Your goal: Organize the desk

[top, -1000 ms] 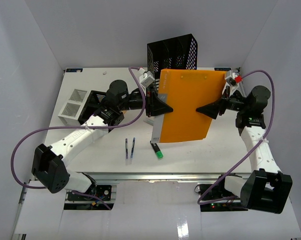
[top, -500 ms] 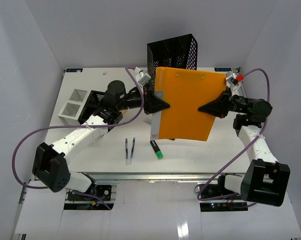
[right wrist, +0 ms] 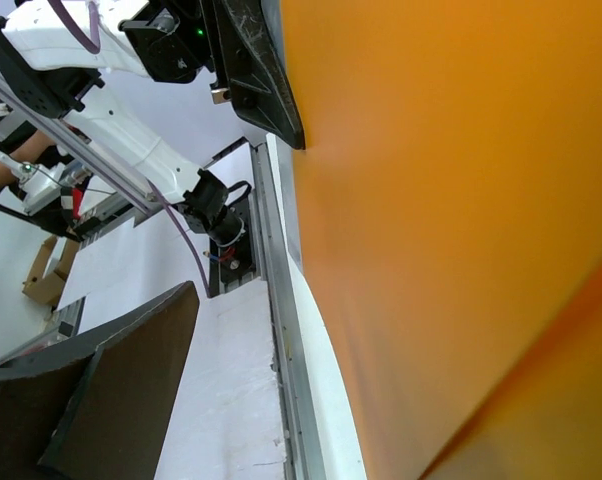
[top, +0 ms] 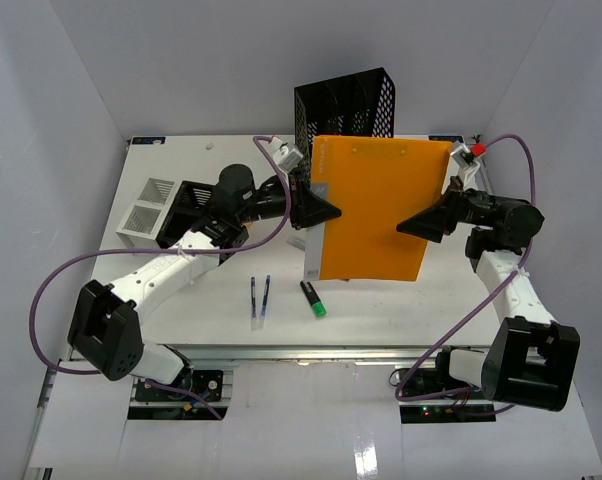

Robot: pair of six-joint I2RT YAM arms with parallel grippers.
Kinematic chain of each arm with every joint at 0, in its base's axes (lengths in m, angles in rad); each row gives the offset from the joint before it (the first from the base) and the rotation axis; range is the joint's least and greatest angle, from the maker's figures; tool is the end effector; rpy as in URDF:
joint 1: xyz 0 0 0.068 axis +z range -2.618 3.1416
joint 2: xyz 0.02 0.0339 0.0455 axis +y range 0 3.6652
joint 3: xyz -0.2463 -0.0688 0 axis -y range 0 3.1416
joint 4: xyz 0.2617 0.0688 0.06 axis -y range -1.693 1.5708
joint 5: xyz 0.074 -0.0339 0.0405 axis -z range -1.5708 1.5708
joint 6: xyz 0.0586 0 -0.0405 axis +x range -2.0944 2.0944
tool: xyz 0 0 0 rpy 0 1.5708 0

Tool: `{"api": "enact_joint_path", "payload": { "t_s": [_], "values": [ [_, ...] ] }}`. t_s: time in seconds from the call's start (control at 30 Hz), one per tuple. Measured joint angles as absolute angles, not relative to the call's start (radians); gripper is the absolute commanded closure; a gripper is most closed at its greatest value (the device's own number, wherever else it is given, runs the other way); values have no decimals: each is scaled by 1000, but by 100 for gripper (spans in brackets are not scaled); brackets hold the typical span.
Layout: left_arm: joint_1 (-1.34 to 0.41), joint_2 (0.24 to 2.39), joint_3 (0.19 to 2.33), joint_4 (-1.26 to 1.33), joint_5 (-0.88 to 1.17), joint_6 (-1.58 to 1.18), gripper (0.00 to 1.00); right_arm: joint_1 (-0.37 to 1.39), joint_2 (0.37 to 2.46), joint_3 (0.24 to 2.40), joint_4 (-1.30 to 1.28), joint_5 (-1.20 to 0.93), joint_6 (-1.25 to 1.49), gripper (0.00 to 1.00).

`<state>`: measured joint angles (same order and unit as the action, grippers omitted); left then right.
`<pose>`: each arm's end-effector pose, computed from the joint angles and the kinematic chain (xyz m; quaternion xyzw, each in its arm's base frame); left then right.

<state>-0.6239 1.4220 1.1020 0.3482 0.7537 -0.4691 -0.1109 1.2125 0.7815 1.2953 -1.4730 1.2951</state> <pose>0.2748 -0.2472 0.3350 0.3132 0.6258 -0.5656 0.4363 0.2531 0.0305 0.3500 -0.3151 0.6030 0.5807 0.4471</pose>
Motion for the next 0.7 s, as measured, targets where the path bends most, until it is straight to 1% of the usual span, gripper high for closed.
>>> {"api": "enact_joint_path", "payload": {
  "t_s": [0.33,0.7],
  "values": [
    [-626,1416,1086,368,741,-473,100,-127,1217,797,1302,-1475,1307,21],
    [-615,1370,1086,366,740,-472,100,-130,1236,935,1309,-1496,1327,22]
  ]
}}
